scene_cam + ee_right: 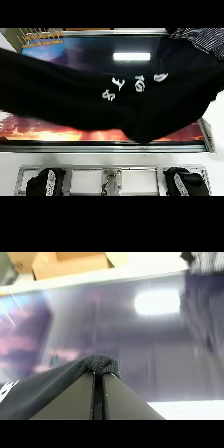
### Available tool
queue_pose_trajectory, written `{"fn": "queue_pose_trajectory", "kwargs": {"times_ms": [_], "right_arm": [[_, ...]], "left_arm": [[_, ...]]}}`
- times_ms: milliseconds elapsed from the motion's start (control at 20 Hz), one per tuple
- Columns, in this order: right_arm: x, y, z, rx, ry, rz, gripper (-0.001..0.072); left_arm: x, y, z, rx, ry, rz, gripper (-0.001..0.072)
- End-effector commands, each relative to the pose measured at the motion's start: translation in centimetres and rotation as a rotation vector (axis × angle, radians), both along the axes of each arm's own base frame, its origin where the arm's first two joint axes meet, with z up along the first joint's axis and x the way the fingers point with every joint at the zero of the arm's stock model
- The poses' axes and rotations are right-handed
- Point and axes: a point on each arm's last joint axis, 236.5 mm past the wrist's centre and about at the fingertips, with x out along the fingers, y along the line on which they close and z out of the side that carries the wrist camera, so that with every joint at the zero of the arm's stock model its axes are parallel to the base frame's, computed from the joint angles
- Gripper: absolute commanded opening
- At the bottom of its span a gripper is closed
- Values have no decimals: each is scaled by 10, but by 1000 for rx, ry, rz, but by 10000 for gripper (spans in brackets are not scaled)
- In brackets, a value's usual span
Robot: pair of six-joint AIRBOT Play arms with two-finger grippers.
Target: Fold the clothes and pants, and hang the long-sleeved shirts on hangers.
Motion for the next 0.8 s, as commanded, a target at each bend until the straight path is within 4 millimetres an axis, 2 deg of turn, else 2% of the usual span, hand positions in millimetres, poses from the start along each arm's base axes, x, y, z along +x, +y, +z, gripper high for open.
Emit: {"fn": "queue_pose_trajectory", "kwargs": {"times_ms": [0, 100, 250, 400, 450, 500, 550, 600, 650, 750], "right_arm": [[13, -5, -55, 62, 248, -38, 12], [40, -6, -104, 64, 432, -34, 12], [92, -10, -181, 43, 661, -14, 12], [159, -19, -234, 50, 684, -35, 18], [183, -23, -245, 57, 650, -52, 36], [202, -27, -250, 62, 610, -66, 165], [218, -32, -251, 70, 567, -84, 389], [226, -37, -250, 70, 537, -97, 555], [230, -44, -244, 74, 508, -112, 578], [224, -60, -231, 76, 483, -143, 577]], "left_arm": [[43, 22, -66, -158, 168, -10, 4], [90, 23, -123, -247, 318, -86, 4], [170, 13, -212, -258, 510, -150, 4], [242, -18, -277, -241, 663, -234, 4], [265, -29, -290, -239, 690, -263, 5], [285, -36, -298, -263, 709, -275, 6], [301, -41, -303, -296, 726, -279, 172], [312, -44, -304, -319, 739, -284, 572], [318, -43, -304, -326, 753, -289, 670], [313, -31, -310, -285, 805, -276, 669]]}}
